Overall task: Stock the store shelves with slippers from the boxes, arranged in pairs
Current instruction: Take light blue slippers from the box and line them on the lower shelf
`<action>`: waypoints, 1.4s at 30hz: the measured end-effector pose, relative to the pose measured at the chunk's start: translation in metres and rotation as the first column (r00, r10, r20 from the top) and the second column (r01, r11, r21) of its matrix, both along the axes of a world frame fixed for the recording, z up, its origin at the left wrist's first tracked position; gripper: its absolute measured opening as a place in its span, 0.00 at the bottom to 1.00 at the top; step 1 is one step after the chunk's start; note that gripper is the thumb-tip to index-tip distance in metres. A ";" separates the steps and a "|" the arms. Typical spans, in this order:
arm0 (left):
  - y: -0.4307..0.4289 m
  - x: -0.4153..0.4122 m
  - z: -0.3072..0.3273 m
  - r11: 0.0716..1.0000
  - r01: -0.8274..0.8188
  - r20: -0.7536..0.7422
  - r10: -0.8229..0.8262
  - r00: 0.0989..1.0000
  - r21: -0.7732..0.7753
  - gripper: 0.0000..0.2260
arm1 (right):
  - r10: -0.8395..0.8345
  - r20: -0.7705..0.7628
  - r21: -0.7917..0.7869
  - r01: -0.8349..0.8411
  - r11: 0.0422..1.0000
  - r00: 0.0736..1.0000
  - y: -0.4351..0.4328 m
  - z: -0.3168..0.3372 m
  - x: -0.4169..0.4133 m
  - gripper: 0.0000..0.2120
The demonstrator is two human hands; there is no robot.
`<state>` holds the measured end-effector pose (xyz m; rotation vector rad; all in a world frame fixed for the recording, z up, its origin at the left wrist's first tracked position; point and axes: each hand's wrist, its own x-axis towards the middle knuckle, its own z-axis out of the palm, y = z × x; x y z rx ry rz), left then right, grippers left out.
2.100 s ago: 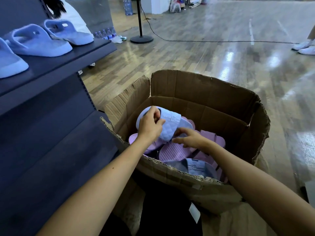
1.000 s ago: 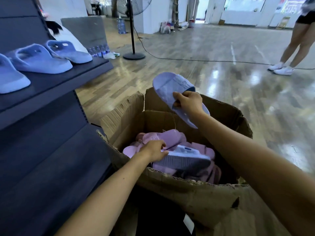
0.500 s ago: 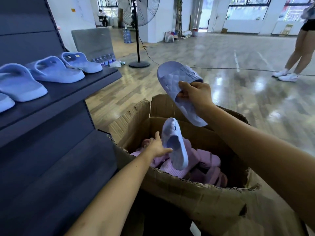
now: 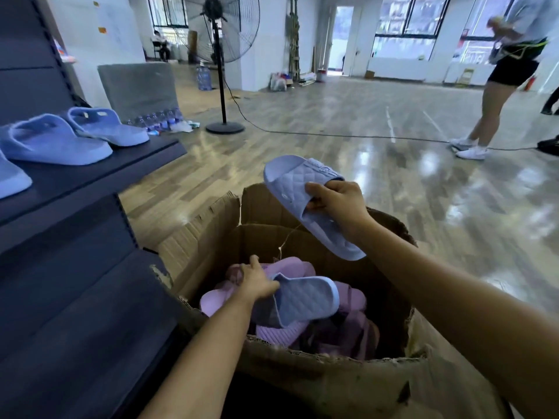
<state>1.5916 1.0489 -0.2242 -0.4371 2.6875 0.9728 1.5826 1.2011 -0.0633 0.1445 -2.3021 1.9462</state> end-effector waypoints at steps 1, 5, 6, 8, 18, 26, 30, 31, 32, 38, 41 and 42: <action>-0.003 -0.001 0.000 0.997 -0.063 0.027 0.062 0.998 0.033 0.41 | -0.008 0.005 -0.007 0.008 1.000 1.000 0.001 -0.001 0.000 0.12; -0.009 0.001 -0.003 0.983 -0.183 0.047 0.183 0.982 0.008 0.44 | -0.052 -0.009 0.107 0.053 0.993 0.999 0.005 -0.008 0.002 0.13; -0.009 0.000 -0.004 0.982 -0.191 0.036 0.190 0.981 0.011 0.44 | -0.063 -0.012 0.130 0.064 0.989 0.998 0.005 -0.010 0.002 0.13; -0.009 -0.002 -0.005 0.981 -0.191 -0.031 0.192 0.981 0.040 0.41 | -0.062 0.013 0.143 0.059 0.988 0.998 0.006 -0.015 0.003 0.12; -0.010 0.005 0.028 0.905 0.012 -0.417 -0.208 0.885 -0.425 0.33 | -0.035 0.032 0.289 0.024 0.957 0.999 0.006 -0.042 0.018 0.09; -0.044 0.034 0.099 0.832 -0.020 -0.556 -0.353 0.753 -0.555 0.30 | 0.070 -0.167 0.499 0.023 0.866 0.983 -0.010 -0.037 0.024 0.14; -0.067 0.048 0.144 0.811 -0.022 -0.546 -0.372 0.751 -0.584 0.31 | 0.206 -0.272 0.660 0.027 0.751 0.940 -0.035 -0.024 0.027 0.21; -0.073 0.053 0.154 0.792 -0.006 -0.535 -0.407 0.741 -0.611 0.32 | 0.251 -0.292 0.701 0.028 0.713 0.923 -0.043 -0.021 0.029 0.24; -0.078 0.058 0.162 0.777 0.001 -0.531 -0.431 0.729 -0.629 0.32 | 0.296 -0.305 0.742 0.031 0.670 0.905 -0.050 -0.018 0.031 0.28; -0.118 0.098 0.221 0.742 -0.042 -0.531 -0.437 0.726 -0.669 0.37 | 0.508 -0.337 0.831 -0.003 0.556 0.793 -0.105 0.008 0.057 0.35; -0.143 0.123 0.245 0.727 -0.096 -0.544 -0.413 0.730 -0.680 0.36 | 0.493 -0.341 0.714 -0.120 0.690 0.800 -0.131 0.025 0.075 0.35; -0.153 0.132 0.253 0.724 -0.114 -0.544 -0.394 0.741 -0.680 0.36 | 0.467 -0.367 0.658 -0.131 0.742 0.805 -0.142 0.030 0.079 0.35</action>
